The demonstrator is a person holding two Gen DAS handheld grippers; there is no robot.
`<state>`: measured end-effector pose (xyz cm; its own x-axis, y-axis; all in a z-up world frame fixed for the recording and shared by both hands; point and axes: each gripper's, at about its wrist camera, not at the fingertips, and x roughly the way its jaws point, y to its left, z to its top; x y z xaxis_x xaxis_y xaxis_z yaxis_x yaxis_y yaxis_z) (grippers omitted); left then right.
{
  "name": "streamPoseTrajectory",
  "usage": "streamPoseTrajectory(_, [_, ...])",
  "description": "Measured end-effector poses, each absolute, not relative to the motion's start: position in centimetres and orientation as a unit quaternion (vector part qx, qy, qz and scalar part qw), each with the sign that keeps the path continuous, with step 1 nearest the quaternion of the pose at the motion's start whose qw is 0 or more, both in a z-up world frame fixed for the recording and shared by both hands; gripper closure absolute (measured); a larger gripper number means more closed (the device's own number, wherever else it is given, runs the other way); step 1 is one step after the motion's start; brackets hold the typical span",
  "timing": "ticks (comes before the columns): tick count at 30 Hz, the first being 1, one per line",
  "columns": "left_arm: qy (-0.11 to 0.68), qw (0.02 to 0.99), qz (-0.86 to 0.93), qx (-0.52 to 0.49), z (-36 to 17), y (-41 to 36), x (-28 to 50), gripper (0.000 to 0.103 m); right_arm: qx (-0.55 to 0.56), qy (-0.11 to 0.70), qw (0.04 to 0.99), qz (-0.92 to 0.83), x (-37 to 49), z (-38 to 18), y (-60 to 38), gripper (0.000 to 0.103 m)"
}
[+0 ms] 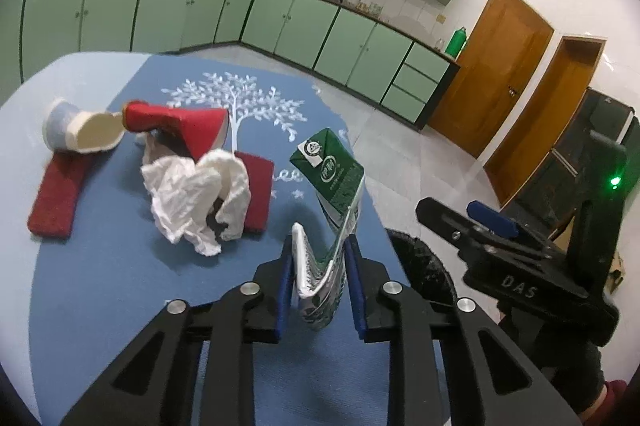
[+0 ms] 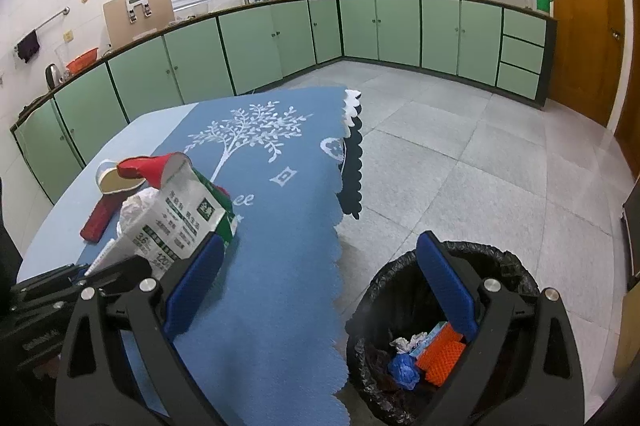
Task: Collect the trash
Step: 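Grasp the white tissue with the right tool while the left tool holds the paper bag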
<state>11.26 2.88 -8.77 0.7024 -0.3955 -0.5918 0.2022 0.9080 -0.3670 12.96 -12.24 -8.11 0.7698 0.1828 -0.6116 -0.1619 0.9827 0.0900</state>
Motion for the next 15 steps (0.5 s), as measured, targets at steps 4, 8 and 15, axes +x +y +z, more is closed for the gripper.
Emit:
streamPoseTrajectory(4, [0.327, 0.923, -0.152, -0.138, -7.4, 3.7, 10.5, 0.079, 0.018, 0.318, 0.943, 0.093, 12.9, -7.4, -12.0, 0.009])
streamPoseTrajectory(8, [0.301, 0.937, -0.122, -0.126, -6.0, 5.3, 9.3, 0.079, 0.018, 0.311, 0.945, 0.101, 13.0, -6.8, -11.3, 0.009])
streamPoseTrajectory(15, [0.282, 0.950, -0.065, -0.120, -5.1, 9.0, 7.7, 0.079, 0.008, 0.299, 0.944, 0.136, 13.3, -6.2, -7.5, 0.009])
